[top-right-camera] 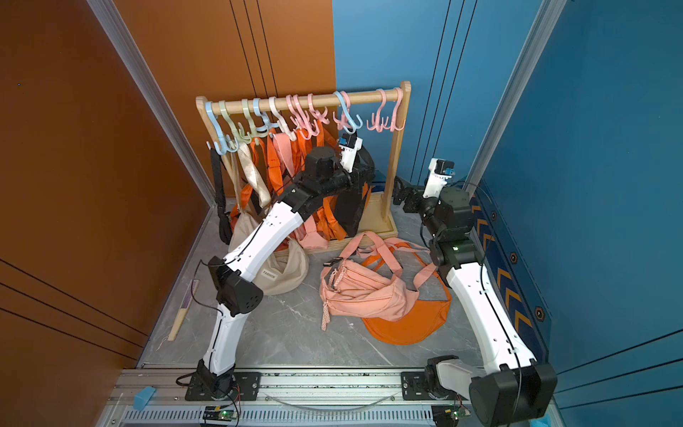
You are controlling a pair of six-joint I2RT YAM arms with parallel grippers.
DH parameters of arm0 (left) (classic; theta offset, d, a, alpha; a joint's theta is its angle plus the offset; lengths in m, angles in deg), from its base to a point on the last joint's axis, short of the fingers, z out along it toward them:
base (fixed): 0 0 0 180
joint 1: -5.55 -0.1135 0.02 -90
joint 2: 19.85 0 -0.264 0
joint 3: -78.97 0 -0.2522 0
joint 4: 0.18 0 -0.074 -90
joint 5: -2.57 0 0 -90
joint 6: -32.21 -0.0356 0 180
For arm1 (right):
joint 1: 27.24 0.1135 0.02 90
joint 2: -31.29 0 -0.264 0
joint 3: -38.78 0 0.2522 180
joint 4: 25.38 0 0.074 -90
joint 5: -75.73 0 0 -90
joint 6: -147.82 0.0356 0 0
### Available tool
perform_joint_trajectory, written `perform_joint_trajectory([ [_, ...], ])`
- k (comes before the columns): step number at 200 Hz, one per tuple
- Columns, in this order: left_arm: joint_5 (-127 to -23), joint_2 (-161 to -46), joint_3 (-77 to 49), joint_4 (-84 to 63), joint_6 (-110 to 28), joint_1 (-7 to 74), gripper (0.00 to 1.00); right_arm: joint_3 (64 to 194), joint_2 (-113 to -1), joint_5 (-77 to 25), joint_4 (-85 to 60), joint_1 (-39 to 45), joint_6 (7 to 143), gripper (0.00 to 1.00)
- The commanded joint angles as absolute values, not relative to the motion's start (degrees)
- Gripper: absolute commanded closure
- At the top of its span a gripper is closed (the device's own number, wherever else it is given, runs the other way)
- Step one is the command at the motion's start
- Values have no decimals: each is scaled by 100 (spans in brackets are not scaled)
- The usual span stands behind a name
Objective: Take the bag off the hook
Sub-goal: Adjust the hanger on the clothesline, then pick up the bag from the hook.
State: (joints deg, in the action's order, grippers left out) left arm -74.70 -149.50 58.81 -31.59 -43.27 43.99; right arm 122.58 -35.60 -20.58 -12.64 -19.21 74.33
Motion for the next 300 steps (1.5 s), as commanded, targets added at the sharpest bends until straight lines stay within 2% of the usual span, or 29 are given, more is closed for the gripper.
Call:
perform_joint_trajectory([
  [1,-7585,-15487,6735,-3266,-4125,4565,100,12153,-3279,-1755,-693,-2049,7575,3],
  [24,-7616,-15658,6829,-3171,-4003,4618,100,12322,-3193,-1787,-412,-2101,7584,3],
  [68,-7823,-15090,5558,-2869,-3957,4542,99,12573,-3387,-2007,-320,-2014,7759,3],
  [119,-7797,-14060,3495,-1900,-4060,4572,52,13252,-3993,-1824,-36,-1452,7527,3],
  [139,-7841,-13617,2664,-1564,-4087,4606,45,13565,-4281,-1772,89,-1276,7480,3],
  [219,-8305,-11877,-323,-87,-3781,4726,40,15094,-5736,-2431,234,-1048,7583,5],
  [300,-8614,-10783,-1691,179,-3702,4798,39,16820,-7345,-2415,601,-484,7615,7],
])
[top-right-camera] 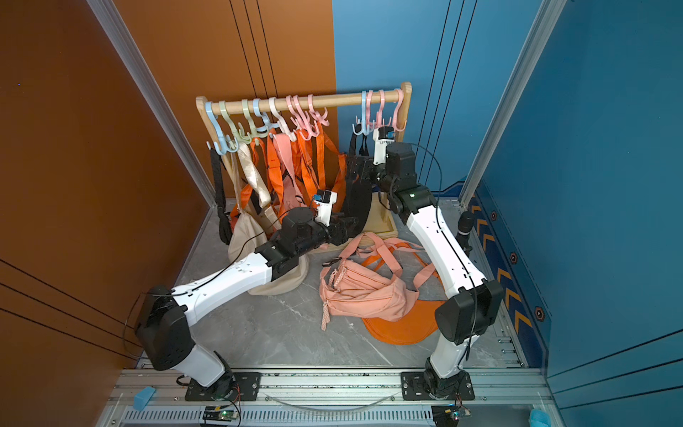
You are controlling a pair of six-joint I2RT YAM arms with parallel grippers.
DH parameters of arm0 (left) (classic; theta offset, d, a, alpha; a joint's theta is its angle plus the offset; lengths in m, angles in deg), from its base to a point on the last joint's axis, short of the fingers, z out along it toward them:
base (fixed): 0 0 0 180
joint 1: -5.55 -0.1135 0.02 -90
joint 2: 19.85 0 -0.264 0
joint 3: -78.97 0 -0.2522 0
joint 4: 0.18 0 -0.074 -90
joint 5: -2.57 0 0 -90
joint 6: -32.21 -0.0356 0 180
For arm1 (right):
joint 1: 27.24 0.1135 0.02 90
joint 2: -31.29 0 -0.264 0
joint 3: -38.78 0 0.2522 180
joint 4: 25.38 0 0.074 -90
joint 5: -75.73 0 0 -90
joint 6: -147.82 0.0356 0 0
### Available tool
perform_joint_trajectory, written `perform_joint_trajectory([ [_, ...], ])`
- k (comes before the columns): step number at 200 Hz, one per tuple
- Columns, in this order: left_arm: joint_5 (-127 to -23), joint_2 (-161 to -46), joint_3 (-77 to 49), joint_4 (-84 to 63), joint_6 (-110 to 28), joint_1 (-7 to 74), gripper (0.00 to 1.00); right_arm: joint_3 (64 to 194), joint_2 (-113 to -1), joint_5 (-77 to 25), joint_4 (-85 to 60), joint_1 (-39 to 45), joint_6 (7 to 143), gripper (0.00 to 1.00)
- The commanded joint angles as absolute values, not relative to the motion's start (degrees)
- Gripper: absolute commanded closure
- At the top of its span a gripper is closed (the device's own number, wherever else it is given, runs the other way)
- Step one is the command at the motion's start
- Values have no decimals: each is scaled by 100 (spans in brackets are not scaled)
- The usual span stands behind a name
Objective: Take the bag off the hook
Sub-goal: Pick up the bag from the hook.
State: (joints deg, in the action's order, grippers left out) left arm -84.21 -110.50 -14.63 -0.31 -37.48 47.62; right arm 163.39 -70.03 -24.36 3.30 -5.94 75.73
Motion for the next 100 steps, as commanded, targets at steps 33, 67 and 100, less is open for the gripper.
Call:
perform_joint_trajectory([
  [33,-8734,-10285,-2127,173,-3708,4726,38,17300,-7731,-2166,759,-501,7578,7],
  [67,-8927,-9747,-2675,183,-3527,4651,38,17910,-8171,-2006,1064,-492,7610,10],
  [100,-9001,-9275,-3283,207,-3451,4655,38,17789,-8032,-2074,1166,-543,7601,9],
])
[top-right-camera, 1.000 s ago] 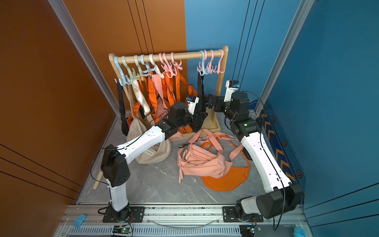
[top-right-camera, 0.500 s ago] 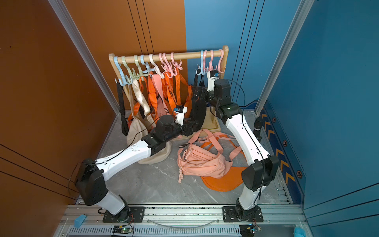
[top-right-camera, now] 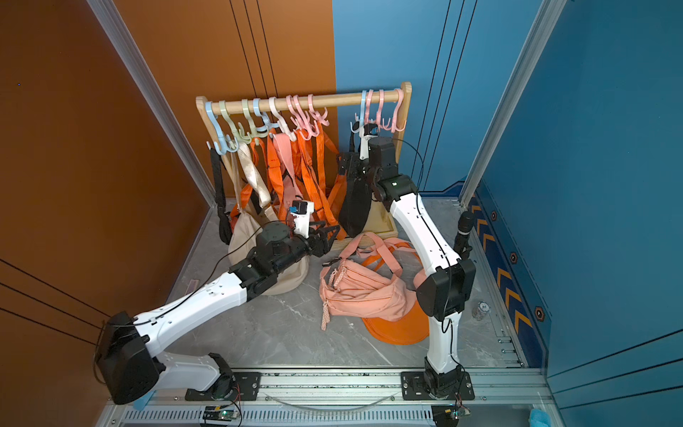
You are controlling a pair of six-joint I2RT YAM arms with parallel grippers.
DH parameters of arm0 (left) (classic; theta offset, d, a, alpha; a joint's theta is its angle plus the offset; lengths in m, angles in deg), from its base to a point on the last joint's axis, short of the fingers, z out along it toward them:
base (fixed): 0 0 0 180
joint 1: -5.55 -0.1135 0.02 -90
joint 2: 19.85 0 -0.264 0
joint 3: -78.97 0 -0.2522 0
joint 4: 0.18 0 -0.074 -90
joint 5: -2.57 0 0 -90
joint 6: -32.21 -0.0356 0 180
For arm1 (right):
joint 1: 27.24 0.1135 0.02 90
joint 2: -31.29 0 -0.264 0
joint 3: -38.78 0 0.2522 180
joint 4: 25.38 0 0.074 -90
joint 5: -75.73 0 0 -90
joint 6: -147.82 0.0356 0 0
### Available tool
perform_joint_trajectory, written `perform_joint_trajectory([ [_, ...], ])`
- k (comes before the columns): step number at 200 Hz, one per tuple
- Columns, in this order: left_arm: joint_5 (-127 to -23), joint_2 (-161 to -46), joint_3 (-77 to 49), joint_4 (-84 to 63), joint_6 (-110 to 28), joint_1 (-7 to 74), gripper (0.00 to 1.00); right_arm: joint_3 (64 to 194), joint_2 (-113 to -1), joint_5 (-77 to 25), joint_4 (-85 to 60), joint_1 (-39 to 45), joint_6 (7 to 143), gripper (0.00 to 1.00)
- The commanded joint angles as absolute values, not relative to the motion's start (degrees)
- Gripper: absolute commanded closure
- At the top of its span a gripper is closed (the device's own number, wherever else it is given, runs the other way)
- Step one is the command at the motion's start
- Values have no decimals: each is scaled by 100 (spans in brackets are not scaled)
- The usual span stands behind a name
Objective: Take the bag off the hook
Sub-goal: Pick up the bag from the hook.
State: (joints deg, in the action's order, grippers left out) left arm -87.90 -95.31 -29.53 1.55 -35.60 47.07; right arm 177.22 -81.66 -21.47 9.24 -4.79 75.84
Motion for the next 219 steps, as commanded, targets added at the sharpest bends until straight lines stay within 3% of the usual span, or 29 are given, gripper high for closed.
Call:
perform_joint_trajectory([
  [1,-9004,-9260,-3294,211,-3451,4653,38,17784,-8024,-2080,1167,-548,7605,9],
  [57,-9018,-8990,-3585,206,-3172,4615,34,17900,-8041,-2715,1496,-812,7758,8],
  [113,-9030,-8906,-3660,138,-3102,4607,34,18058,-8307,-3655,1429,-1020,8014,18],
  [165,-9139,-8712,-3746,-62,-3135,4601,34,18606,-8974,-3669,1287,-818,7988,23],
  [193,-9257,-8511,-3770,-276,-3216,4551,33,18860,-9186,-3658,1274,-731,8034,46],
  [219,-9295,-8395,-3795,-404,-3265,4440,33,18468,-8871,-3212,1241,-621,7945,83],
])
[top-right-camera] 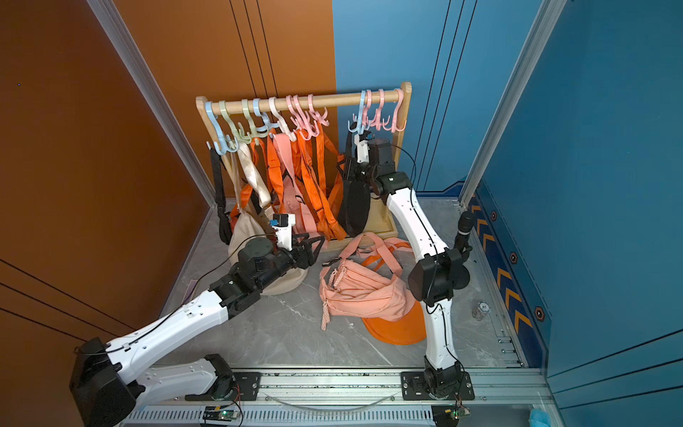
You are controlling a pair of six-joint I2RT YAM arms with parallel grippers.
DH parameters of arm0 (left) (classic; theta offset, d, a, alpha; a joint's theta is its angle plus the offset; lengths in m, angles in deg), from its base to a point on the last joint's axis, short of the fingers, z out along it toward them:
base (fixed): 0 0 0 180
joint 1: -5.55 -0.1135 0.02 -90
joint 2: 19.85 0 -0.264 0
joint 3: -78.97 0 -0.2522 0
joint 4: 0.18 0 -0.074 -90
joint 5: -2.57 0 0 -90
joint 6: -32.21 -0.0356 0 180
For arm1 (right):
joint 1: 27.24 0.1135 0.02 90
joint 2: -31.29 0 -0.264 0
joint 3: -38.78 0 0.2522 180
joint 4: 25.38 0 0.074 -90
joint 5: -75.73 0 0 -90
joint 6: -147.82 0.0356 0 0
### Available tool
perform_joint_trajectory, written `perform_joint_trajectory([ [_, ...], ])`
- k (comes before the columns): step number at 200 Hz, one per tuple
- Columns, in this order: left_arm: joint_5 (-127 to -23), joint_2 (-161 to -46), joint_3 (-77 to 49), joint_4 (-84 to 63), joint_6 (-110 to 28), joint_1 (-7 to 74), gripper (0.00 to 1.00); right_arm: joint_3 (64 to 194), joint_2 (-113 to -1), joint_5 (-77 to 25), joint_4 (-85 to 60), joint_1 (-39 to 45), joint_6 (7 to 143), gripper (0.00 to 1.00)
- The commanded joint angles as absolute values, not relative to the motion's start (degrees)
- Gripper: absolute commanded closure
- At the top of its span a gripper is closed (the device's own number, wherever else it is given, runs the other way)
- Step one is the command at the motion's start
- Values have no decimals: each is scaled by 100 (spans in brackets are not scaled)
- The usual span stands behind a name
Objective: Take the bag off the hook
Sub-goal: Pick up the bag from the hook.
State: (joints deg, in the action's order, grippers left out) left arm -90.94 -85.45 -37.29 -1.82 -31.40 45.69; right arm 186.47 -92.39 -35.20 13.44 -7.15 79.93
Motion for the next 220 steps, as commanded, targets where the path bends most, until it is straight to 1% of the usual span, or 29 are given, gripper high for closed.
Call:
perform_joint_trajectory([
  [1,-9296,-8394,-3791,-407,-3265,4436,33,18431,-8839,-3203,1230,-618,7944,84],
  [14,-9298,-8375,-3795,-421,-3268,4375,33,17815,-8397,-3040,869,-600,7962,94],
  [29,-9304,-8400,-3755,-404,-3274,4309,33,17149,-7944,-2908,490,-592,7972,100],
  [61,-9290,-8697,-3382,-314,-3424,4232,34,16196,-7178,-2840,199,-614,7877,100],
  [86,-9176,-9245,-2867,-273,-3541,4186,34,15956,-6840,-2936,310,-688,7776,100],
  [104,-9087,-9728,-2215,-255,-3623,4160,35,15880,-6675,-3053,460,-808,7708,100],
  [142,-9157,-10712,-1319,182,-3812,4063,36,15651,-6358,-3691,702,-1292,7740,100],
  [162,-8922,-11308,-854,668,-3964,3963,36,15585,-6203,-4060,722,-1526,7760,100],
  [183,-8602,-12050,-65,786,-4047,3868,36,15432,-6065,-4331,824,-1696,7689,100],
  [220,-8343,-13152,1061,1260,-4182,3877,33,15030,-5726,-4895,583,-1941,7836,100],
])
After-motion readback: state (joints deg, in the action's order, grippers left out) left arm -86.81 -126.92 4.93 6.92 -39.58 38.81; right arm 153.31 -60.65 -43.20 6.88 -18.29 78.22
